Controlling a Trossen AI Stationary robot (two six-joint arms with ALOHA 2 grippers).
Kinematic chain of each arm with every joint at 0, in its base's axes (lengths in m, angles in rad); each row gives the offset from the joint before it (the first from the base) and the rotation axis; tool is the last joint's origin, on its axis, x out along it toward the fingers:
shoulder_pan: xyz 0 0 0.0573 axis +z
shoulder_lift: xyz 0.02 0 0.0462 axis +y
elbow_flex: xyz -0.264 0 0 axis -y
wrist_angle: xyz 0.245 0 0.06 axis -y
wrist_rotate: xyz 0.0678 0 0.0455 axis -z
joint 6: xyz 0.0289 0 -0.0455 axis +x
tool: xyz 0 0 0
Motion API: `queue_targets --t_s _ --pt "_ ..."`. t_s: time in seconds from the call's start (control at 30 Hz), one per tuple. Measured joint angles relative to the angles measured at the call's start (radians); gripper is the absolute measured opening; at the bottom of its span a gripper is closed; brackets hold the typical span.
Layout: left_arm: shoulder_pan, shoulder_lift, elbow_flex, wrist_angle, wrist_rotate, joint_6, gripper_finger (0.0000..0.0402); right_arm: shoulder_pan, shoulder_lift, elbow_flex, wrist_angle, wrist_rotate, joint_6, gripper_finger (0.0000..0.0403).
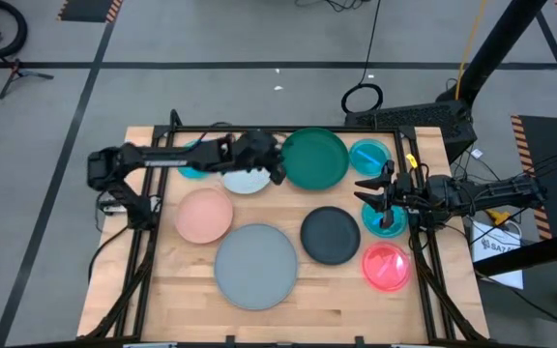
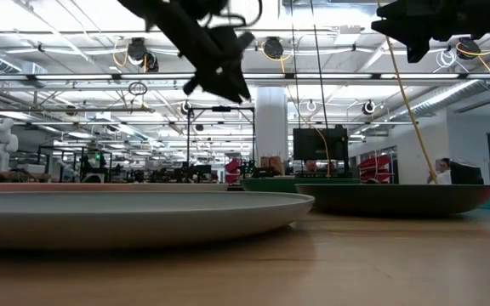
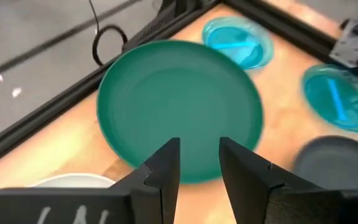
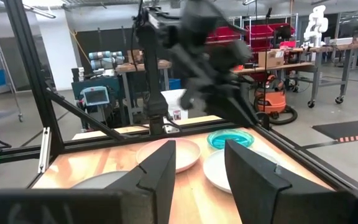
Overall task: Stack plastic plates
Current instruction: Stack the green plate on top of the gray plate
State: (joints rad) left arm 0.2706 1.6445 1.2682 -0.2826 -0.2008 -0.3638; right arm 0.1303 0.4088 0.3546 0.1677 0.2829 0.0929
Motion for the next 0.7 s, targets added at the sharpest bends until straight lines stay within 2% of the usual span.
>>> queue_targets --t_s 0.23,0.5,0.7 --pt "0.130 0.160 0.134 -0.037 0.121 0.043 0.0118 0.000 0.000 0.000 -0.015 0.001 0.000 0.0130" --pt "0.216 0.297 0.258 -0.133 0.183 0.056 0.0118 0.000 -0.004 0.000 -0.025 0.002 0.000 0.0130" --pt "0.263 0.357 0.281 -0.148 0.185 0.032 0.0118 0.000 -0.005 0.000 -0.025 0.002 0.000 0.0130"
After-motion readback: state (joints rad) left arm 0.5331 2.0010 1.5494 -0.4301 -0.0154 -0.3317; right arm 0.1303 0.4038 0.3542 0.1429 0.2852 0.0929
